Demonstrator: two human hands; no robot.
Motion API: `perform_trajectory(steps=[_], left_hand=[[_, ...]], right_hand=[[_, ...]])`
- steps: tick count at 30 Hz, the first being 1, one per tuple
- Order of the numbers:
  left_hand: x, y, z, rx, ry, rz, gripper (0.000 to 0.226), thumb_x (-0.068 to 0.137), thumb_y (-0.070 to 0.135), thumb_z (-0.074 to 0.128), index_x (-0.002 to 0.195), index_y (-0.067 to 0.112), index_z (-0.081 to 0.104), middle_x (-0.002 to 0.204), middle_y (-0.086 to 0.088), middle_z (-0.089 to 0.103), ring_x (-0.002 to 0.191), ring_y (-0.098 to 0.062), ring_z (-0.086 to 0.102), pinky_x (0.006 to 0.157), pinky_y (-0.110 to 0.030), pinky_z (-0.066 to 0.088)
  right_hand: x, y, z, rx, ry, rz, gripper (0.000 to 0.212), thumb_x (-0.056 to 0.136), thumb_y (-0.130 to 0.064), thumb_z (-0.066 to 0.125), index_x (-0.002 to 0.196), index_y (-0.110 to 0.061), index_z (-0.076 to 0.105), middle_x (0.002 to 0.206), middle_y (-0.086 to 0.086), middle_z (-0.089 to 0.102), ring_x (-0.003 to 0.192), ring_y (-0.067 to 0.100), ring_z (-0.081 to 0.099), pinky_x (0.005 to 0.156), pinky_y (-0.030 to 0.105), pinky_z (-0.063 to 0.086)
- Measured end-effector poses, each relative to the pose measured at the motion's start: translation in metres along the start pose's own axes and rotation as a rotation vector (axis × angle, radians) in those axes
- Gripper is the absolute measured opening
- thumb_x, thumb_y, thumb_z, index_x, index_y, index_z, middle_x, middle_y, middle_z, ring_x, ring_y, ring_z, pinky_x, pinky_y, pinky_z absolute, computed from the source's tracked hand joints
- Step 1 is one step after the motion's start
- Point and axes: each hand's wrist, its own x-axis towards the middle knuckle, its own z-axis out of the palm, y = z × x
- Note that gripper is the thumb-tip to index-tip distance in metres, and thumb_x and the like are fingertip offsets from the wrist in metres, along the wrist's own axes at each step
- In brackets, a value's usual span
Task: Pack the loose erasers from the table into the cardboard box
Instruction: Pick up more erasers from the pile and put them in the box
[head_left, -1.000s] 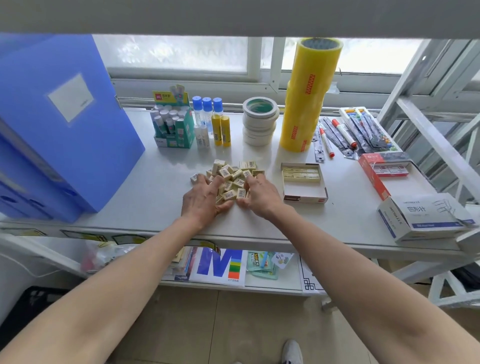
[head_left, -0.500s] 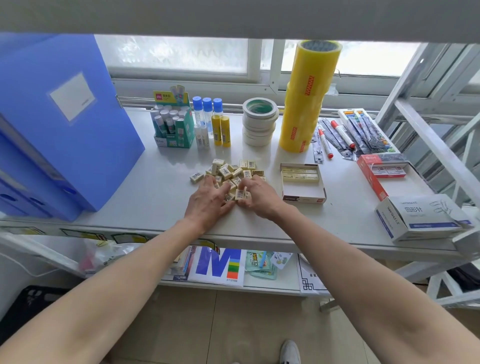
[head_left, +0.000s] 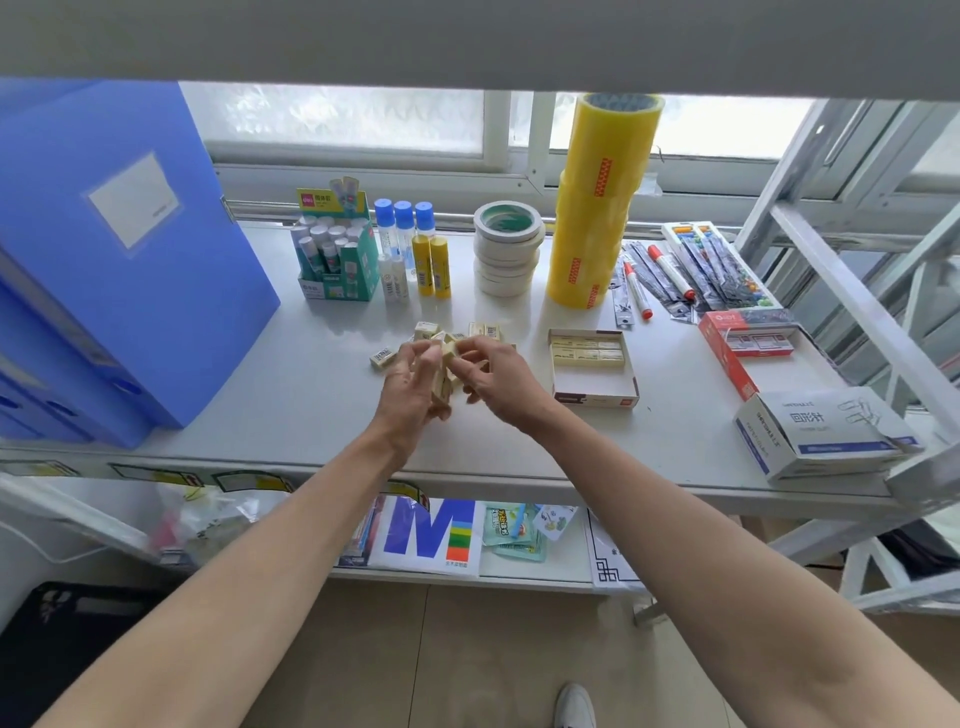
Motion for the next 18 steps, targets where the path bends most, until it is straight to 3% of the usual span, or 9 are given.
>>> perform_trajectory(steps=[3, 6, 11, 14, 18], left_hand=[[0.007, 0.009, 0.008, -0.297, -0.078, -0.100, 0.027, 0.103, 0.032, 0.040, 0.124, 0.019, 0.051, 0.092, -0.005, 0.066, 0.075, -0.014, 0.062, 0.064, -0.027, 0.050], [0.013, 0.015, 0.011, -0.506, -0.091, -0.194, 0.027, 0.103, 0.024, 0.038, 0.122, 0.018, 0.055, 0.094, -0.008, 0.069, 0.071, -0.016, 0.067, 0.077, -0.034, 0.050], [0.016, 0.019, 0.021, -0.554, -0.189, -0.218, 0.021, 0.097, 0.028, 0.053, 0.111, 0.014, 0.059, 0.091, -0.005, 0.066, 0.067, -0.012, 0.065, 0.064, -0.026, 0.055], [0.021, 0.017, 0.029, -0.518, -0.110, -0.203, 0.010, 0.098, 0.016, 0.052, 0.106, 0.015, 0.058, 0.091, -0.006, 0.066, 0.071, -0.014, 0.067, 0.063, -0.027, 0.056], [0.026, 0.015, 0.030, -0.497, 0.009, -0.205, 0.014, 0.096, 0.009, 0.051, 0.106, 0.015, 0.058, 0.084, -0.006, 0.064, 0.073, -0.017, 0.062, 0.068, -0.029, 0.048]], right_hand=[[0.001, -0.002, 0.000, -0.113, 0.057, -0.073, 0.031, 0.093, -0.028, 0.061, 0.119, -0.012, 0.063, 0.108, 0.013, 0.060, 0.092, 0.025, 0.062, 0.080, 0.040, 0.056], [0.002, -0.003, -0.006, -0.222, 0.111, -0.116, 0.030, 0.091, -0.028, 0.063, 0.119, -0.018, 0.065, 0.109, 0.012, 0.055, 0.095, 0.024, 0.057, 0.089, 0.037, 0.049], [-0.002, -0.010, -0.016, -0.319, 0.118, -0.162, 0.041, 0.086, -0.020, 0.068, 0.126, -0.015, 0.060, 0.109, 0.009, 0.057, 0.097, 0.022, 0.057, 0.089, 0.035, 0.049], [-0.004, -0.007, -0.019, -0.243, 0.157, -0.140, 0.044, 0.083, -0.017, 0.072, 0.124, -0.012, 0.056, 0.108, 0.005, 0.063, 0.092, 0.017, 0.060, 0.084, 0.032, 0.051], [-0.006, 0.004, -0.027, -0.200, 0.250, -0.131, 0.033, 0.085, -0.018, 0.071, 0.114, -0.010, 0.059, 0.107, 0.003, 0.057, 0.072, 0.003, 0.057, 0.067, 0.011, 0.046]])
